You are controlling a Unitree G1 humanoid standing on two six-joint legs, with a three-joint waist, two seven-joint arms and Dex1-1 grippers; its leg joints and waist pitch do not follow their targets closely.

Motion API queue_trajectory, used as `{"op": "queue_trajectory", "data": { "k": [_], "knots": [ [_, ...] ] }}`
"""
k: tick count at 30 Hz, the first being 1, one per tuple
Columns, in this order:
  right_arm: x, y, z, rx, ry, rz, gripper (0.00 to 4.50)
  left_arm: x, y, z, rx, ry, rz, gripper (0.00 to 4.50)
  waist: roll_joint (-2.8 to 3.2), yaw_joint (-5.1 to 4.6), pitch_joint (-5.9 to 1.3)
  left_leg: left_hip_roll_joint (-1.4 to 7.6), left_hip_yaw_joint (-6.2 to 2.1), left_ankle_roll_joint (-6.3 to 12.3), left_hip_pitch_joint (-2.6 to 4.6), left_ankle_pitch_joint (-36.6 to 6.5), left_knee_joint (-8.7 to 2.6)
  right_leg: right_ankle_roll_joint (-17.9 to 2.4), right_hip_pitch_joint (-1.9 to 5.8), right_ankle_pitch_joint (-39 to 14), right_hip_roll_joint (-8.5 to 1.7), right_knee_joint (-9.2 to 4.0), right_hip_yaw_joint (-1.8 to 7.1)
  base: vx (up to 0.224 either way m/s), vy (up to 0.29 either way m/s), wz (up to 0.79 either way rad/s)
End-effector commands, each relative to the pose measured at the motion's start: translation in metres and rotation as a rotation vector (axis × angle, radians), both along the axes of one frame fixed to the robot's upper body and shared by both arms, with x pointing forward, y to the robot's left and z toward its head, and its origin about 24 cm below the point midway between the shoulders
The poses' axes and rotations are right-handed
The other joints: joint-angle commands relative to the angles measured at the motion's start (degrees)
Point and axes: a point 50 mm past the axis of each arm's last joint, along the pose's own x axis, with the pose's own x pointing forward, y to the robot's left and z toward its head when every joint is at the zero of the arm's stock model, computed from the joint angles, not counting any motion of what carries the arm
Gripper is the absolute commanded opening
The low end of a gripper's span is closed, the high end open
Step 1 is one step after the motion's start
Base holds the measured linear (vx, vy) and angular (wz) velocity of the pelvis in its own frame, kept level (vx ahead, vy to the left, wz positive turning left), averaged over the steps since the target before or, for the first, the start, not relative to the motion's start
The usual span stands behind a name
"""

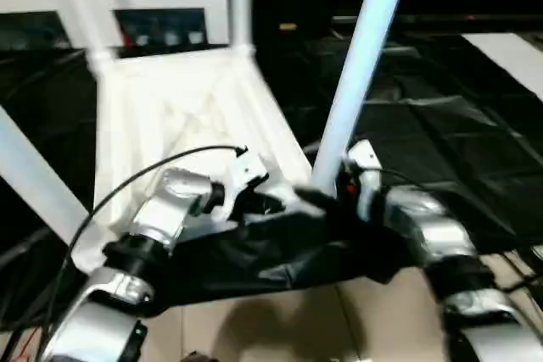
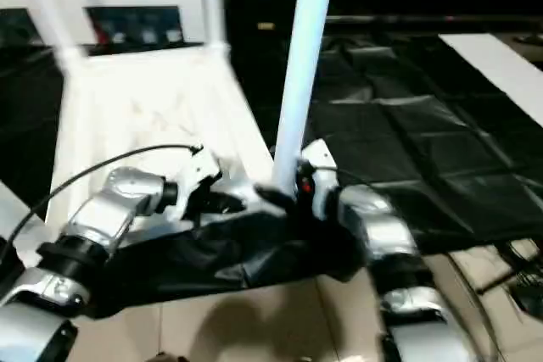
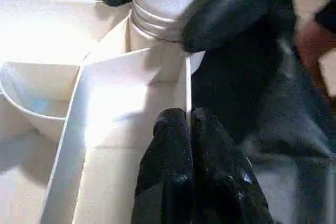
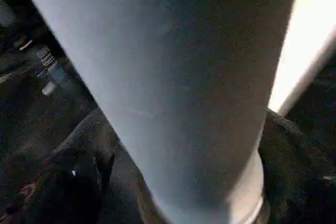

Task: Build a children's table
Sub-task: Rotate leg to tighten

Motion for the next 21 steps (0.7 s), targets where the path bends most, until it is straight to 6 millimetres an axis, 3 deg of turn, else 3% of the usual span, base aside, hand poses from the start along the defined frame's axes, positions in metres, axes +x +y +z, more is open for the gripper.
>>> {"op": "queue_trajectory", "data": {
  "k": [1,6,7,15,21],
  "knots": [
    [-0.012,0.015,-0.005,0.014,0.059,0.156,3.85,0.003,-0.018,0.018,-0.075,-0.047,-0.104,0.00,-0.19,0.20,-3.46,0.61,0.00,2.16,1.48,-15.49,-3.43,-12.71,2.26,-11.46,-1.89,-4.29,1.47,0.000,0.000,0.00],
    [-0.014,0.014,-0.004,0.010,0.072,0.193,3.85,0.005,-0.013,0.017,-0.060,-0.043,-0.119,0.00,-0.18,0.60,-3.46,0.61,-0.09,1.42,1.51,-15.60,-3.49,-12.12,2.12,-13.07,-2.07,-4.40,1.52,0.000,0.000,0.00],
    [-0.013,0.015,-0.003,0.014,0.073,0.191,3.58,0.005,-0.011,0.017,-0.056,-0.043,-0.119,0.00,-0.20,0.57,-3.49,0.56,-0.10,1.29,1.49,-15.50,-3.49,-12.10,2.11,-12.87,-1.99,-4.35,1.48,0.000,0.000,0.00],
    [-0.017,0.021,-0.002,0.045,0.093,0.211,3.07,0.007,-0.005,0.013,-0.034,-0.047,-0.104,0.00,-0.38,0.90,-3.57,0.62,-0.09,1.55,1.41,-14.00,-3.47,-12.52,2.15,-11.00,-2.07,-4.05,1.43,0.000,0.000,0.00],
    [-0.010,0.029,-0.007,0.070,0.067,0.071,2.74,0.012,-0.006,0.015,-0.044,-0.075,-0.004,0.00,-0.19,0.79,-3.43,0.58,-0.17,0.72,1.44,-15.69,-3.61,-11.69,1.97,-13.91,-2.24,-4.40,1.53,0.000,0.000,0.00]
  ]
}}
